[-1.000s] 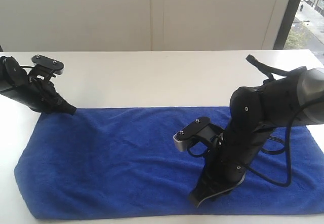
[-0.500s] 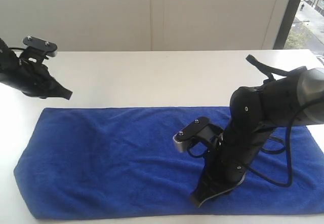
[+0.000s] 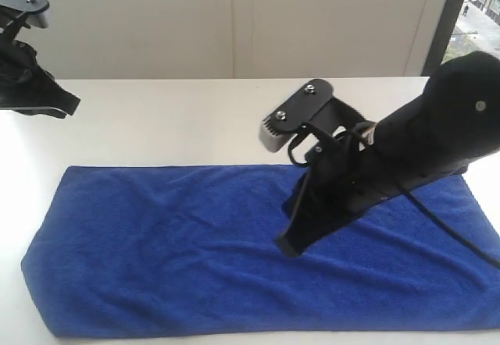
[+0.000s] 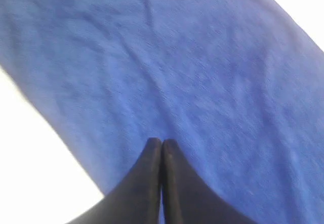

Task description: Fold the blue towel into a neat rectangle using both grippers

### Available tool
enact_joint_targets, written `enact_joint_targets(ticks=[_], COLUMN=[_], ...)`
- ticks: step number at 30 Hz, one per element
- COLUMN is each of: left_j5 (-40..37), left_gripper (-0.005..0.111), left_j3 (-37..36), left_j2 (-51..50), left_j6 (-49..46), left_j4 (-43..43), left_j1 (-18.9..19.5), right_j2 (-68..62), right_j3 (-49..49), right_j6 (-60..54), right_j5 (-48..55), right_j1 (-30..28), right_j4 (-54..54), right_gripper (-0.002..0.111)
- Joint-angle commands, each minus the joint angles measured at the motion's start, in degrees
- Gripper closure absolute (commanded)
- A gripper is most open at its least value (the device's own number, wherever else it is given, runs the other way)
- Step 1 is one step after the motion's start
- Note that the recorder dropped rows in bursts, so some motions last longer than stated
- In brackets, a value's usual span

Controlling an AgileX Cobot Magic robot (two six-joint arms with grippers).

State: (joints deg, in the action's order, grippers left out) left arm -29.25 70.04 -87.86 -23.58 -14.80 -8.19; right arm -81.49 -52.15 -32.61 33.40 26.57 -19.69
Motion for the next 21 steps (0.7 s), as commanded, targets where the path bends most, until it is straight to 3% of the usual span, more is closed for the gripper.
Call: enact_joint_targets(ticks=[1, 3, 8, 12, 16, 21], left_j5=[-9.36, -13.00, -11.43, -7.27, -4.48, -2.41], left_gripper=[0.107, 0.107, 0.107, 0.107, 0.107, 0.107], left_j3=[-0.45, -1.76, -11.22, -19.68, -24.99, -29.71], left_j2=[3.33, 4.72, 11.58, 17.15, 20.74, 23.33], left_j6=[4.55, 5.09, 16.05, 20.83, 22.95, 23.58], left_j4=[0.13, 1.41, 10.75, 12.12, 11.64, 11.64], left_j1=[0.05, 0.05, 0.05, 0.05, 0.05, 0.05], right_j2=[-1.00, -3.53, -10.81, -16.90, -22.88, -30.44], right_j3=[-1.54, -2.79, -6.99, -11.77, -16.06, -21.66], right_j6=[-7.37, -7.44, -11.31, -12.62, -12.51, -12.27], right_j5=[-2.25, -5.63, -12.39, -14.79, -17.78, -18.23], right_j1=[8.69, 12.92, 22.05, 27.53, 29.55, 31.27], right_j4=[-7.51, -7.60, -7.60, -7.49, -7.42, -7.42], right_gripper=[0.108, 0.108, 0.103, 0.080, 0.060, 0.059])
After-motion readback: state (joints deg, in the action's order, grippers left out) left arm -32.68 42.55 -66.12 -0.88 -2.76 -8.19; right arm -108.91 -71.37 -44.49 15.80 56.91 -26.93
